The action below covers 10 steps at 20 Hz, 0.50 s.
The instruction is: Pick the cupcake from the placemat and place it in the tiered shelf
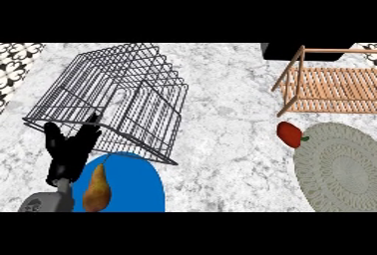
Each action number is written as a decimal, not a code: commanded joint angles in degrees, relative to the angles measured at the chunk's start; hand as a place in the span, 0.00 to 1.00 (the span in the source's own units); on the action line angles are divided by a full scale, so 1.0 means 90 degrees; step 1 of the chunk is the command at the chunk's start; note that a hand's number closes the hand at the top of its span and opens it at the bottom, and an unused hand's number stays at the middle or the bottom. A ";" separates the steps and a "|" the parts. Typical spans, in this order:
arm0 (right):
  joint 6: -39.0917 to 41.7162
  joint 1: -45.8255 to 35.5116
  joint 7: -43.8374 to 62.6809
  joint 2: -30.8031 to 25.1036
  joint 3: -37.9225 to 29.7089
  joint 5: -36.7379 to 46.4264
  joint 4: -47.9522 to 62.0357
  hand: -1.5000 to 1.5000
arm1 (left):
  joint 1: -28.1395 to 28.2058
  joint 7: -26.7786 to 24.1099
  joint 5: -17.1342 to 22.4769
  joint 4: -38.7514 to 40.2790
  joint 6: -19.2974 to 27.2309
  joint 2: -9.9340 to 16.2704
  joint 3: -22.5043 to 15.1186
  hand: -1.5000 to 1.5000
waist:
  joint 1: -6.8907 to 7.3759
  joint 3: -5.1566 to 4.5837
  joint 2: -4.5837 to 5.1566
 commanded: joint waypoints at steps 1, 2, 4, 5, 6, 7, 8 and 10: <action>-0.0287 -0.0157 -0.0704 0.0115 0.0012 0.0382 0.0684 1.00 | 0.0363 0.0303 -0.0066 -0.0427 0.0119 -0.0177 -0.0179 0.50 | -0.0020 -0.0018 0.0004; -0.0613 -0.0226 -0.0962 0.0300 0.0083 0.0550 0.0981 1.00 | 0.0193 -0.0236 -0.0128 0.0219 0.0039 -0.0314 -0.0163 0.50 | 0.0001 -0.0020 0.0039; -0.0321 -0.0357 -0.1125 0.0092 -0.0082 0.0480 0.1155 1.00 | -0.0091 0.0054 0.0001 0.0297 -0.0034 -0.0098 0.0099 0.50 | -0.0067 -0.0020 0.0016; -0.0418 -0.0534 -0.1070 0.0307 -0.0061 0.0478 0.1178 1.00 | 0.0193 -0.0182 -0.0062 0.0296 -0.0136 -0.0207 -0.0065 0.50 | -0.0043 -0.0021 0.0017; -0.0432 -0.0535 -0.0896 0.0421 0.0018 0.0542 0.1064 1.00 | 0.0483 0.0097 0.0109 -0.0181 -0.0351 0.0178 0.0126 0.50 | -0.0029 -0.0020 -0.0002; -0.0341 -0.0454 -0.1433 0.0243 -0.0095 0.0540 0.1416 1.00 | 0.0128 0.0177 0.0038 -0.0017 -0.0174 0.0107 0.0174 0.50 | -0.0050 -0.0018 0.0012; -0.0387 -0.0603 -0.1388 0.0295 -0.0006 0.0687 0.1469 1.00 | 0.0149 0.0166 -0.0098 -0.0033 -0.0042 -0.0165 -0.0062 0.50 | -0.0050 -0.0019 0.0011; -0.0377 -0.0712 -0.1688 0.0161 -0.0050 0.0810 0.1926 1.00 | 0.0333 -0.0107 -0.0011 0.0019 -0.0307 0.0006 0.0081 0.50 | -0.0006 -0.0019 0.0026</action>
